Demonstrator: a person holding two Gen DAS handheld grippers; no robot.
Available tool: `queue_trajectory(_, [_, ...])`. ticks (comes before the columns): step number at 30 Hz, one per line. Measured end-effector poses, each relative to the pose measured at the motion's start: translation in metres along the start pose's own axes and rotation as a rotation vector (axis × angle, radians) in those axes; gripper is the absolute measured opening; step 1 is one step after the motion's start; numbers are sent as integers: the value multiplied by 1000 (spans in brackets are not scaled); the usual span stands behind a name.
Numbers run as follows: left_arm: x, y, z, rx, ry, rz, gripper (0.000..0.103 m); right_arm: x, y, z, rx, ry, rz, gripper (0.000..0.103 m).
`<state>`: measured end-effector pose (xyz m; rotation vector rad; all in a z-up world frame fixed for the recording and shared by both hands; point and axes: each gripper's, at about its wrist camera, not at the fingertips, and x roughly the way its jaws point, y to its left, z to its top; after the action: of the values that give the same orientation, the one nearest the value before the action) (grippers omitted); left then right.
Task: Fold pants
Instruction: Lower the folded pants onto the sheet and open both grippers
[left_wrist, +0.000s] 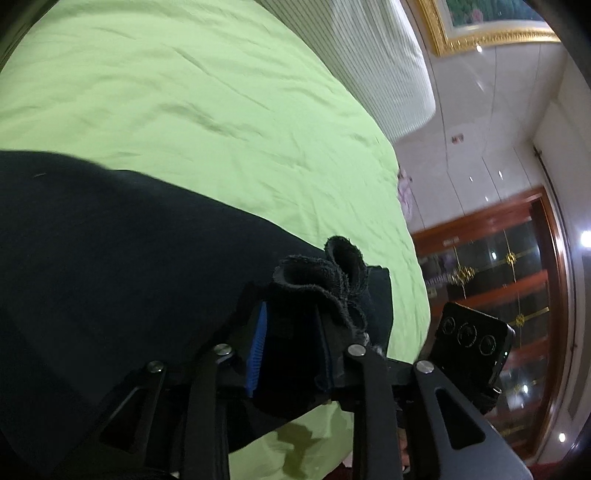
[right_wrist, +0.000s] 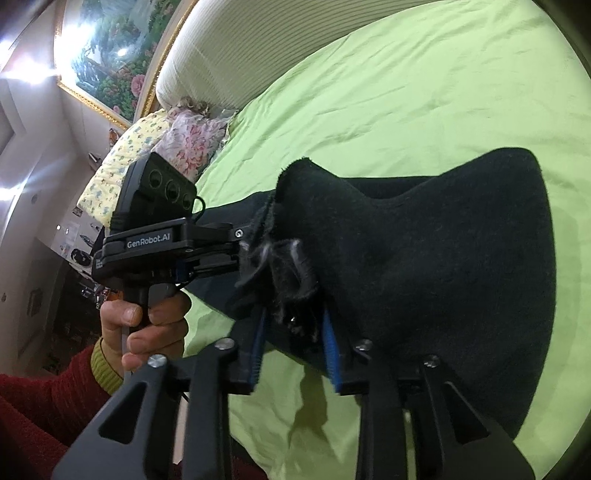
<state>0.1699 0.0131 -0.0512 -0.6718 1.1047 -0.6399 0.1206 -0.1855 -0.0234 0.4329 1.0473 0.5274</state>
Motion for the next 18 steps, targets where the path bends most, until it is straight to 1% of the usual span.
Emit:
queue_trajectory(4, [-17, 1, -8, -7, -66, 47, 34, 1, 4, -1, -9, 8, 8, 42])
queue_trajectory(6, [-29, 4, -13, -31, -106, 51, 43, 2, 5, -3, -5, 20, 25, 42])
queue_trajectory(7, [-34, 6, -16, -45, -123, 53, 44, 3, 5, -4, -4, 28, 33, 42])
queue_trajectory(9, [-49, 14, -24, -71, -165, 61, 47, 5, 9, -4, -10, 43, 46, 43])
queue_trajectory(11, [-60, 19, -31, -102, -197, 56, 48, 4, 13, -4, -24, 38, 52, 43])
queue_trajectory(12, [-65, 21, -33, -115, -210, 58, 51, 3, 17, -3, -31, 33, 58, 43])
queue_trajectory(15, [-80, 30, -42, -153, -249, 79, 56, 0, 22, 1, -39, 23, 71, 43])
queue_trajectory(18, [-94, 37, -52, -186, -288, 104, 57, -4, 32, 8, -64, 5, 85, 43])
